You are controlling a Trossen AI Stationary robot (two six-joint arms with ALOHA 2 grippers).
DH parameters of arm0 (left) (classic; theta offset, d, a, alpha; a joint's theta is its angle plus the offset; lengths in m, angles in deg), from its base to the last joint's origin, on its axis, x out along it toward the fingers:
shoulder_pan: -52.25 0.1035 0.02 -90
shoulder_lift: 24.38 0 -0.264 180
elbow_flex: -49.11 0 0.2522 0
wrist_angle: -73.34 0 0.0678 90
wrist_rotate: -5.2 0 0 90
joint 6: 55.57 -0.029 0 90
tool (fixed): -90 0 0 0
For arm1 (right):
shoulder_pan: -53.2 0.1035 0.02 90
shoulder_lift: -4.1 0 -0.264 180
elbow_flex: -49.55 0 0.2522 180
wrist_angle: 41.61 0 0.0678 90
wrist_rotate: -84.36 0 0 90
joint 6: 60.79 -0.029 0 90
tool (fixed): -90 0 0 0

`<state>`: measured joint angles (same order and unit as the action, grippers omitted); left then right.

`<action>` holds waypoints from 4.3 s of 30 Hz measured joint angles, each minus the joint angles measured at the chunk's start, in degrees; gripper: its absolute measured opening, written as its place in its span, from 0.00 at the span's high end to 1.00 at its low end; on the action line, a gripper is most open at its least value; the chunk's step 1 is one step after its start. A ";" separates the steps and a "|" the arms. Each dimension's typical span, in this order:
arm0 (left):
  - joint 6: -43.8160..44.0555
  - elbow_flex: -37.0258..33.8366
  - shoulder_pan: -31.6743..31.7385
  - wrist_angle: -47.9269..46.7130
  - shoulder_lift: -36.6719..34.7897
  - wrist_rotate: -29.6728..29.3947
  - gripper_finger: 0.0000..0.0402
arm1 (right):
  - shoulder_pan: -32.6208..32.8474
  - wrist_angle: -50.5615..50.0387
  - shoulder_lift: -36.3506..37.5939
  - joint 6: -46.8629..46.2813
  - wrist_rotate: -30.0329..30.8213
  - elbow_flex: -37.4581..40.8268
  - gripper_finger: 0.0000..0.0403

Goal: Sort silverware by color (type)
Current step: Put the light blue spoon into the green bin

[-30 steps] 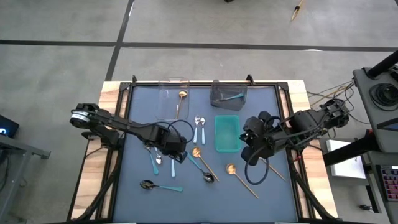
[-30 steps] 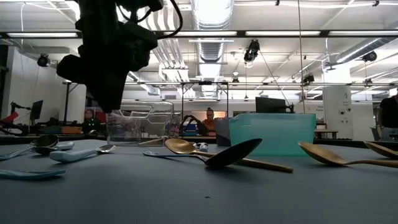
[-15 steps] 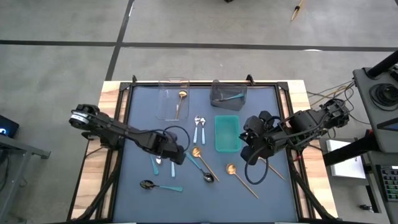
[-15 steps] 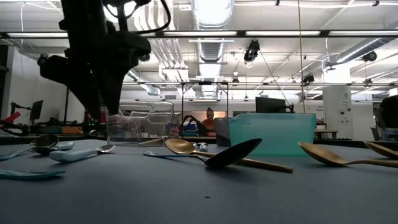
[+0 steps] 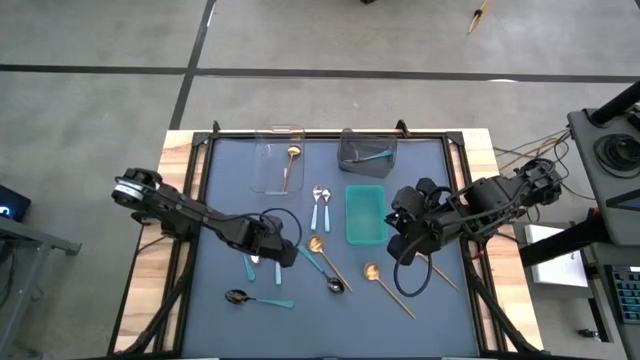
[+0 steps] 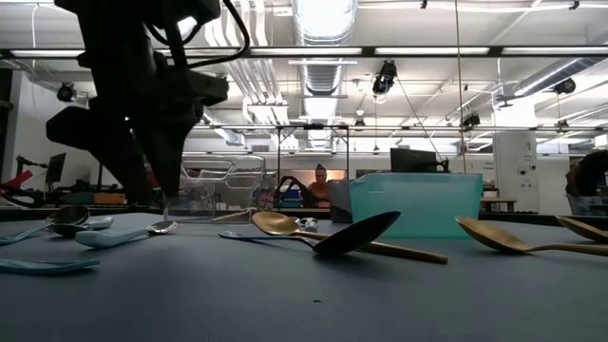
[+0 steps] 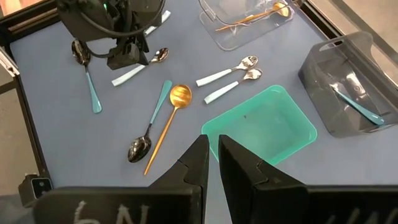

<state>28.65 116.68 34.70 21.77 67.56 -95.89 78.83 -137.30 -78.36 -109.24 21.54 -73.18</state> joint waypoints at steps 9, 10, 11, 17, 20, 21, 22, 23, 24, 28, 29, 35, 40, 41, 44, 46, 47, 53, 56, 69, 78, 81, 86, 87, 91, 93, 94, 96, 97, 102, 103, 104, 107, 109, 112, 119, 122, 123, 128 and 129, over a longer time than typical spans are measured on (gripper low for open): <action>2.50 -0.04 -1.70 0.97 3.92 0.96 0.58 | 0.00 -0.01 0.00 -0.04 -0.04 0.01 0.93; 2.62 -0.04 -1.79 1.17 4.36 0.98 0.58 | 0.00 -0.02 0.00 -0.04 -0.04 0.00 0.93; 2.71 -0.04 -1.82 1.35 4.81 1.04 0.58 | 0.00 -0.02 0.00 -0.01 -0.02 0.00 0.93; 2.74 -0.04 -1.91 1.95 6.58 1.18 0.58 | -0.02 -0.04 0.00 0.53 -0.05 0.00 0.93; 2.95 0.00 -1.95 1.93 6.90 1.13 0.60 | -0.02 -0.06 0.00 0.57 -0.05 0.01 0.93; 3.10 0.01 -1.96 1.90 6.98 1.14 0.61 | -0.02 -0.07 0.00 0.60 -0.06 0.00 0.93; 3.25 0.02 -1.96 1.86 6.99 1.14 0.62 | -0.02 -0.07 0.00 0.62 -0.07 0.00 0.93; 3.31 0.02 -1.96 1.82 6.99 1.15 0.63 | -0.02 -0.07 0.00 0.66 -0.04 0.00 0.93; 3.33 0.02 -1.96 1.80 6.99 1.16 0.64 | -0.02 -0.07 0.00 0.68 -0.05 0.00 0.93; 3.35 0.00 -1.96 1.59 7.01 1.26 0.71 | -0.02 -0.09 0.00 0.68 -0.05 0.00 0.93; 3.36 0.00 -1.96 1.57 7.04 1.29 0.72 | -0.02 -0.09 0.00 0.68 -0.04 0.00 0.93; 3.59 -0.04 -1.96 1.58 7.08 1.51 0.81 | -0.02 -0.09 0.00 1.12 -0.04 0.00 0.93; 3.63 -0.04 -1.96 1.56 7.11 1.74 0.85 | -0.02 -0.09 0.00 1.12 -0.04 0.00 0.93; 3.64 -0.04 -1.96 1.55 7.12 1.76 0.87 | -0.02 -0.09 0.00 1.12 -0.04 0.00 0.93; 3.65 -0.04 -1.96 1.43 7.12 1.81 0.92 | -0.02 -0.09 0.00 1.12 -0.04 0.00 0.93; 3.67 -0.04 -1.96 1.43 7.12 1.93 0.96 | -0.02 -0.09 0.00 1.12 -0.04 0.00 0.93; 3.73 -0.04 -1.96 1.45 7.10 2.00 0.97 | -0.02 -0.09 0.00 1.12 -0.03 0.02 0.93; 3.44 -0.06 -1.96 0.93 6.39 2.26 0.98 | -0.02 -0.08 0.00 1.12 0.00 0.00 0.93; 3.36 -0.20 -2.34 -0.17 4.26 2.94 0.99 | -0.02 0.02 0.00 0.91 0.09 0.00 0.93; -11.68 2.76 -2.65 -0.32 -14.28 -19.49 0.99 | -0.35 15.19 -0.07 4.23 4.16 1.47 0.93; -34.45 18.28 -2.63 -0.24 -14.95 -43.22 1.00 | -3.63 34.89 -0.11 17.91 4.55 6.99 0.93; -40.84 24.08 -2.59 -0.27 -12.02 -49.05 1.00 | -4.62 43.77 -0.16 26.85 4.80 9.06 0.93; -49.59 32.03 -2.50 -0.34 -6.71 -52.94 1.00 | -6.22 57.12 -0.24 38.39 5.15 11.61 0.93; -50.80 33.28 -2.42 -0.36 -5.78 -53.19 1.00 | -6.61 58.43 -0.30 39.78 5.19 11.83 0.93; -54.18 36.98 -2.41 -0.63 -3.03 -55.41 1.00 | -8.26 61.29 -0.50 43.40 6.09 12.41 0.93; -54.66 38.20 -2.41 -0.76 -2.43 -56.31 1.00 | -9.16 61.48 -0.50 43.66 6.65 12.41 0.93; -54.64 38.62 -2.44 -0.72 -2.28 -57.16 1.00 | -9.41 61.51 -0.55 43.86 7.41 12.40 0.93; -54.23 39.16 -2.44 -0.72 -2.19 -58.65 1.00 | -9.83 62.68 -0.78 45.32 9.93 12.41 0.93; -53.95 39.29 -2.44 -0.64 -2.20 -59.21 1.00 | -9.88 63.97 -0.91 46.47 11.88 12.41 0.93; -53.32 39.32 -2.44 0.08 -2.34 -60.52 1.00 | -10.55 68.65 -1.30 50.61 18.95 12.46 0.93; -53.34 39.32 -2.44 0.72 -2.34 -60.51 1.00 | -10.86 69.14 -1.36 50.63 18.90 12.46 0.93; -53.62 39.32 -2.44 1.68 -2.34 -60.52 1.00 | -11.23 69.55 -1.46 50.61 17.84 12.46 0.93; -55.97 39.32 -2.44 4.73 -2.34 -60.48 1.00 | -12.30 70.37 -2.14 49.64 15.69 12.46 0.90; -58.45 39.32 -2.44 6.67 -2.34 -60.46 1.00 | -13.01 70.07 -2.21 48.08 15.25 12.60 0.86; -60.72 39.32 -2.44 8.56 -2.34 -60.48 1.00 | -13.90 70.49 -2.62 46.91 15.28 12.72 0.78; -61.11 39.32 -2.11 9.18 -2.34 -60.41 1.00 | -15.65 70.60 -2.97 45.43 8.39 12.76 0.64; -61.23 39.32 -2.11 9.38 -2.34 -60.39 1.00 | -16.42 71.35 -3.52 45.20 8.78 12.76 0.63; -61.24 39.32 -2.11 9.39 -2.34 -60.32 1.00 | -16.64 71.65 -3.63 45.31 8.79 12.76 0.63; -61.21 39.32 -2.09 9.50 -2.36 -60.03 1.00 | -17.70 74.13 -4.62 46.89 7.82 12.81 0.63; -61.27 39.32 -2.11 9.25 -2.36 -60.12 1.00 | -17.74 74.30 -4.83 47.27 7.69 12.81 0.64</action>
<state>-32.62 156.00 32.59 31.01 65.20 -156.01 61.08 -63.00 -83.19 -61.97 29.23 -60.37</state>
